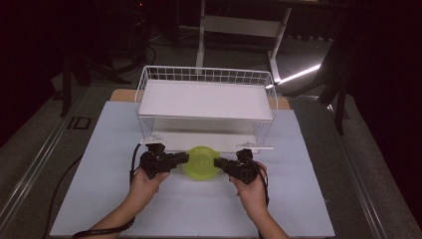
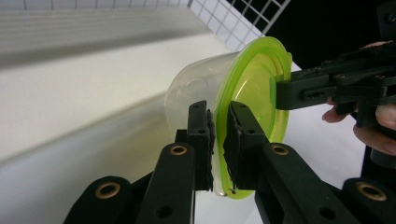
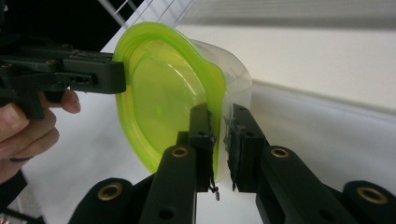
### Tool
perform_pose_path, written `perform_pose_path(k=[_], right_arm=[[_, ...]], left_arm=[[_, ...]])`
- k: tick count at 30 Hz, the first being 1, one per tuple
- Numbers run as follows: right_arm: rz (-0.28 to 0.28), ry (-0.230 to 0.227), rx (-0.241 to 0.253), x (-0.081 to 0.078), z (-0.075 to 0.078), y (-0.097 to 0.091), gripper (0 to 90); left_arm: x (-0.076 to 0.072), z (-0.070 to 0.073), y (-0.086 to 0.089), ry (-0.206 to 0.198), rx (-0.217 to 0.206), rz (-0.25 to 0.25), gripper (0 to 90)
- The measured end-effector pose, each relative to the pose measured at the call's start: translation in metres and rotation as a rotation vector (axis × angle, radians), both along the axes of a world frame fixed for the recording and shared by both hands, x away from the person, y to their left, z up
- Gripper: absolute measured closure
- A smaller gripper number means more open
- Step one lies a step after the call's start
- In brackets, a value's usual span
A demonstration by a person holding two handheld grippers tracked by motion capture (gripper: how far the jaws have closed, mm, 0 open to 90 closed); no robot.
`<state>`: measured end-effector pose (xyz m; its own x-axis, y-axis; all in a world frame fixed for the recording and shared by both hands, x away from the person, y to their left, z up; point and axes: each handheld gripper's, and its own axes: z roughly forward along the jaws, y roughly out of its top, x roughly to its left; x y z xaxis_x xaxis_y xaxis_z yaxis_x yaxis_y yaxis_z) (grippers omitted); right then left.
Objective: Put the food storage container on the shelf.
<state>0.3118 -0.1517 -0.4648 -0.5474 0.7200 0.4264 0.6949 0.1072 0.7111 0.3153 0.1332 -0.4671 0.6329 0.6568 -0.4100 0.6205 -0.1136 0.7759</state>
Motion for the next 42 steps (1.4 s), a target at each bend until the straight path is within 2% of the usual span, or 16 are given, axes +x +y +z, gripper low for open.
perform_pose_path(k=[2,5,10,16,27,29,31,36,40,42], right_arm=[[-0.017,-0.015,-0.007,0.009,0.0,0.0,80.8],[-0.028,-0.017,0.001,0.015,-0.001,0.0,80.8],[-0.051,-0.011,0.005,0.025,-0.009,0.0,80.7],[-0.081,-0.016,-0.008,0.034,-0.016,-0.001,80.6],[-0.125,-0.013,0.003,0.047,-0.026,0.002,80.4],[-0.135,-0.013,-0.004,0.049,-0.03,0.003,80.4],[-0.14,-0.016,-0.008,0.049,-0.031,0.004,80.4],[-0.158,-0.038,-0.002,0.052,-0.028,0.006,80.5],[-0.172,-0.043,0.011,0.055,-0.027,0.006,80.4],[-0.179,-0.042,0.023,0.057,-0.028,0.005,80.3]], left_arm=[[0.006,-0.001,-0.001,-0.019,-0.006,0.007,81.5],[0.014,-0.005,-0.003,-0.023,-0.018,0.021,81.4],[0.022,-0.012,-0.006,-0.043,-0.008,0.043,81.3],[0.033,-0.018,-0.01,-0.045,-0.003,0.05,81.2],[0.05,-0.028,-0.012,-0.046,0.008,0.071,80.8],[0.052,-0.032,-0.011,-0.039,0.005,0.072,80.7],[0.053,-0.034,-0.011,-0.032,-0.019,0.075,80.6],[0.057,-0.035,-0.009,-0.029,-0.035,0.082,79.6],[0.059,-0.035,-0.011,-0.037,-0.02,0.092,78.1],[0.058,-0.035,-0.013,-0.058,0.005,0.09,75.7]])
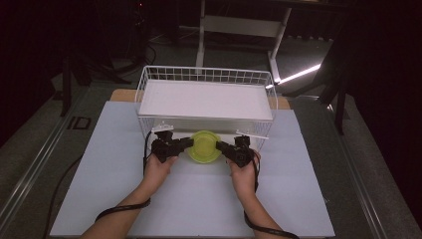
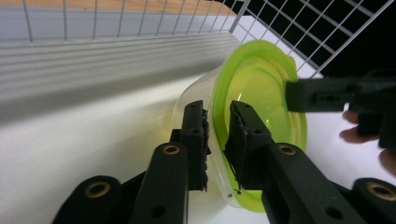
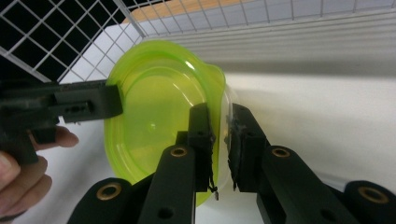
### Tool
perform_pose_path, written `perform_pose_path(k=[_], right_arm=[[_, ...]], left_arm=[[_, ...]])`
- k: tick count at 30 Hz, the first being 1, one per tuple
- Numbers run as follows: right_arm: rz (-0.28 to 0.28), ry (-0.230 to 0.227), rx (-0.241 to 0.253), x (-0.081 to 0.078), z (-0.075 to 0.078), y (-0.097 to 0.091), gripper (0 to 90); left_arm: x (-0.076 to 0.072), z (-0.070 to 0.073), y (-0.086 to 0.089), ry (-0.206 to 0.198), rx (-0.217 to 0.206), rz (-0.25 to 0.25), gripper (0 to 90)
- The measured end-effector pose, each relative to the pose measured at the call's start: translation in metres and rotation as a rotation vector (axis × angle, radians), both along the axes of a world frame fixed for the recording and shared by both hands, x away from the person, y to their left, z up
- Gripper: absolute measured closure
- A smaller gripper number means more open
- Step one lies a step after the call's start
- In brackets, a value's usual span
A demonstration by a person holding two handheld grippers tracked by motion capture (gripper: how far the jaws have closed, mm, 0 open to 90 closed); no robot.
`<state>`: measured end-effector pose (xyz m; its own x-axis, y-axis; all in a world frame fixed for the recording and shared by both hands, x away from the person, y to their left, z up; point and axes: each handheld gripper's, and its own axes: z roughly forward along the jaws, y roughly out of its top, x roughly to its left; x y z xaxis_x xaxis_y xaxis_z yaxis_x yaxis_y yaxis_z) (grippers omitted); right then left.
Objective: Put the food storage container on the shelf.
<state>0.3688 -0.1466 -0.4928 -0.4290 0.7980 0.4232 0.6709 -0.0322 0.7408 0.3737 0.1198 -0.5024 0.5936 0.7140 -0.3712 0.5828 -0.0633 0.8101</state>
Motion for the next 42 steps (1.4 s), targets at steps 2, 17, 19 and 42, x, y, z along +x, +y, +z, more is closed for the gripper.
perform_pose_path(k=[2,17,19,42], right_arm=[[-0.004,0.005,0.007,0.001,0.0,-0.001,80.2],[-0.083,-0.073,-0.09,0.018,-0.001,0.008,65.2],[-0.092,-0.077,-0.098,0.02,-0.002,0.008,60.6],[0.014,-0.107,-0.076,-0.037,0.002,0.014,61.1]], left_arm=[[0.0,-0.001,0.0,-0.009,0.012,0.003,69.7],[0.015,-0.006,-0.003,-0.051,0.017,0.105,55.7],[0.016,-0.005,-0.005,-0.051,0.024,0.129,54.2],[-0.023,0.006,0.018,-0.067,-0.023,0.046,42.0]])
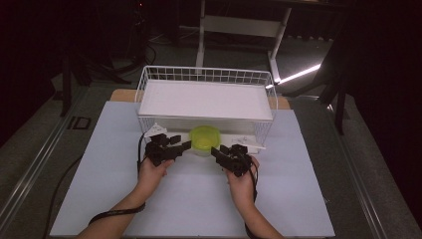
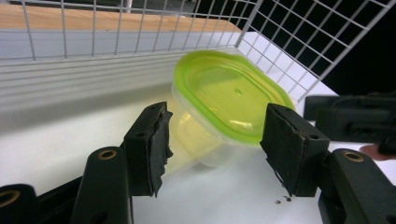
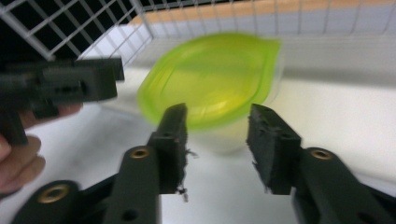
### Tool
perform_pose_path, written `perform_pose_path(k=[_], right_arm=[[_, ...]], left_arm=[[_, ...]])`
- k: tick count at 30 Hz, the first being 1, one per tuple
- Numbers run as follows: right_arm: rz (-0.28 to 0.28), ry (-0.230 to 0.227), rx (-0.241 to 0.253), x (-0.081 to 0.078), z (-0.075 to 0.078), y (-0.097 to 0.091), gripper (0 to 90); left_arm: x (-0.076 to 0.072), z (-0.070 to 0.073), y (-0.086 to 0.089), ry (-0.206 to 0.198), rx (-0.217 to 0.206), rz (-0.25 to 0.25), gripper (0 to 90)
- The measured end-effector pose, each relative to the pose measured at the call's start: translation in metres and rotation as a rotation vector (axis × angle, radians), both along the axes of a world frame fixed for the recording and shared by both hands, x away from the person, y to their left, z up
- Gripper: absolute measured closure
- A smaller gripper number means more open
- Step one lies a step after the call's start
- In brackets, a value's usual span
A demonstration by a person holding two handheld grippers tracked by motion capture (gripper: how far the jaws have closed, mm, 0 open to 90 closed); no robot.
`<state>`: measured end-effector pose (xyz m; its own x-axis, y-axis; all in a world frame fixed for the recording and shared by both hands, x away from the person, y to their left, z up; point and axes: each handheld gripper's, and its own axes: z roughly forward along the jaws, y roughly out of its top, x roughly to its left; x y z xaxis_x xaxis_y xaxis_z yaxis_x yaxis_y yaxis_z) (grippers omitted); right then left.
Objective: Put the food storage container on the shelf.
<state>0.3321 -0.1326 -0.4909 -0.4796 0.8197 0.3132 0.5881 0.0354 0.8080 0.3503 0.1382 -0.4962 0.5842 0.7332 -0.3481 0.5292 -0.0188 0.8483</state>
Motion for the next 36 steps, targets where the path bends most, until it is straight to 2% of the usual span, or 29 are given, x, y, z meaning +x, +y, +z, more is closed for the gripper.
perform_pose_path(k=[4,7,11,19,24,30,36], right_arm=[[0.033,0.013,-0.039,-0.006,-0.008,0.01,81.7],[0.045,0.035,-0.068,-0.003,-0.011,0.015,89.6],[0.045,0.054,-0.075,0.004,-0.015,0.02,89.9],[0.035,0.059,-0.08,0.016,-0.02,0.03,89.9],[0.031,0.055,-0.079,0.024,-0.02,0.038,89.9],[0.023,0.056,-0.078,0.034,-0.021,0.044,89.9],[0.014,0.064,-0.073,0.042,-0.019,0.047,89.8]], left_arm=[[-0.013,0.0,0.003,-0.006,0.014,-0.018,40.7],[-0.027,0.0,0.006,-0.018,0.027,-0.037,40.3],[-0.042,0.002,0.009,-0.039,0.051,-0.062,38.8],[-0.062,0.002,0.024,-0.029,0.008,-0.044,38.8],[-0.064,-0.001,0.027,-0.033,0.022,-0.036,38.8],[-0.065,-0.001,0.024,-0.041,0.037,-0.05,38.8],[-0.066,0.002,0.022,-0.046,0.026,-0.055,38.8]])
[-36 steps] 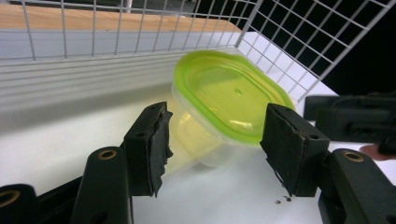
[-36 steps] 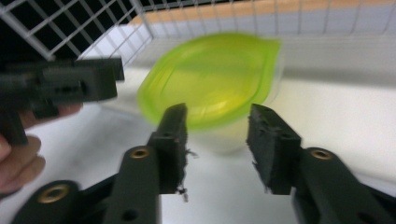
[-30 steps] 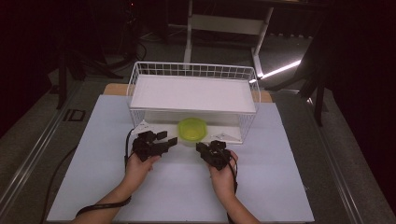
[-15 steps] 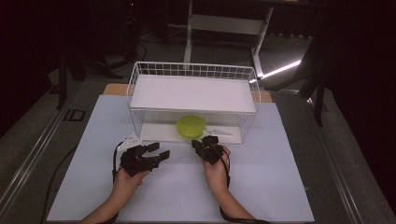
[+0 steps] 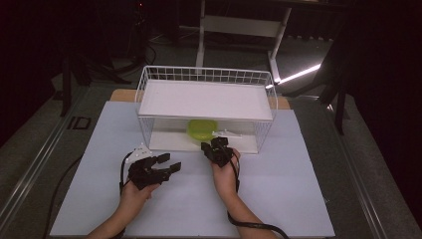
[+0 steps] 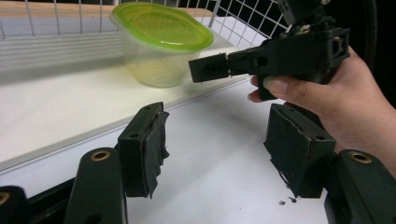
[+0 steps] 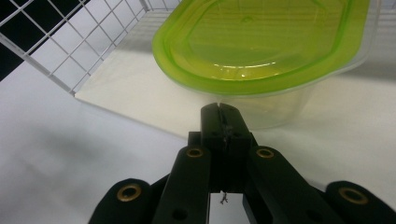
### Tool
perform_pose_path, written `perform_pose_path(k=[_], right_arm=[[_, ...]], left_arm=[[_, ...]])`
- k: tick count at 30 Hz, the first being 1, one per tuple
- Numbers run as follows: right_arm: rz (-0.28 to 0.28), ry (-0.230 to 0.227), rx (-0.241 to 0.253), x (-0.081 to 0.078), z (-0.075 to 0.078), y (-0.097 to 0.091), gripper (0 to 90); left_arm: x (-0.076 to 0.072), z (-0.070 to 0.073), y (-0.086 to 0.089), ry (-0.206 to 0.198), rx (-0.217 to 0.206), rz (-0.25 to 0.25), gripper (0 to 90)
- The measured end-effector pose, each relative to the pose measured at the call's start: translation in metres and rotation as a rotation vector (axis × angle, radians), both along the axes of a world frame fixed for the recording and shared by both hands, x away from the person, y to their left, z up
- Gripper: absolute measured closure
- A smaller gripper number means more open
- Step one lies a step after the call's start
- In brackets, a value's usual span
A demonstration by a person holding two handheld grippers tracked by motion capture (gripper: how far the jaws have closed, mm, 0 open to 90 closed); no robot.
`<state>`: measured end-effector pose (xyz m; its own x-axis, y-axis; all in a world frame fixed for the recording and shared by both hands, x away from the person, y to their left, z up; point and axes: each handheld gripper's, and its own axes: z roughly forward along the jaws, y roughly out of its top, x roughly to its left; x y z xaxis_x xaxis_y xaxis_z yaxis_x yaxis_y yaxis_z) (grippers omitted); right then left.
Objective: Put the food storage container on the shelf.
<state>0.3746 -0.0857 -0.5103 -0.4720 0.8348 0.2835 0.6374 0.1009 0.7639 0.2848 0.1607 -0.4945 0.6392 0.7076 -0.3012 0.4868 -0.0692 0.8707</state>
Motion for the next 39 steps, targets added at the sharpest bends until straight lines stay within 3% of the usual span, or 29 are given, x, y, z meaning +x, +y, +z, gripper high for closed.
perform_pose_path(k=[4,8,13,15,16,17,20,24,26,28,39], right_arm=[[0.011,0.014,0.006,-0.004,0.0,-0.001,88.0],[0.04,0.018,0.017,-0.017,0.004,-0.005,82.8],[0.084,-0.005,0.014,-0.034,0.013,-0.014,70.8],[0.091,-0.014,0.014,-0.037,0.015,-0.015,66.2],[0.098,-0.012,0.02,-0.04,0.016,-0.016,62.6],[0.113,-0.028,0.029,-0.046,0.019,-0.02,52.9],[0.127,-0.047,0.048,-0.054,0.021,-0.022,41.8],[0.178,-0.093,0.063,-0.062,0.025,-0.026,28.6],[0.191,-0.107,0.074,-0.065,0.027,-0.028,24.6],[0.207,-0.115,0.089,-0.066,0.029,-0.03,20.1],[0.235,-0.175,0.055,-0.077,0.034,-0.039,15.3]], left_arm=[[0.0,0.001,0.001,-0.001,-0.003,-0.002,38.8],[-0.001,0.004,0.001,-0.008,-0.006,-0.002,38.9],[-0.002,0.009,-0.001,0.002,-0.024,-0.029,38.8],[-0.002,0.009,-0.001,0.0,-0.029,-0.033,33.8],[-0.004,0.01,0.0,-0.008,-0.045,-0.075,33.8],[-0.006,0.011,0.0,-0.016,-0.047,-0.07,21.9],[-0.005,0.011,-0.001,-0.001,-0.039,-0.06,19.3],[-0.007,0.012,0.0,-0.016,-0.054,-0.068,10.9],[-0.008,0.013,0.0,-0.025,-0.039,-0.081,0.6],[-0.009,0.013,-0.002,-0.031,-0.015,-0.079,0.3],[-0.019,0.016,-0.002,-0.063,0.015,-0.117,0.4]])
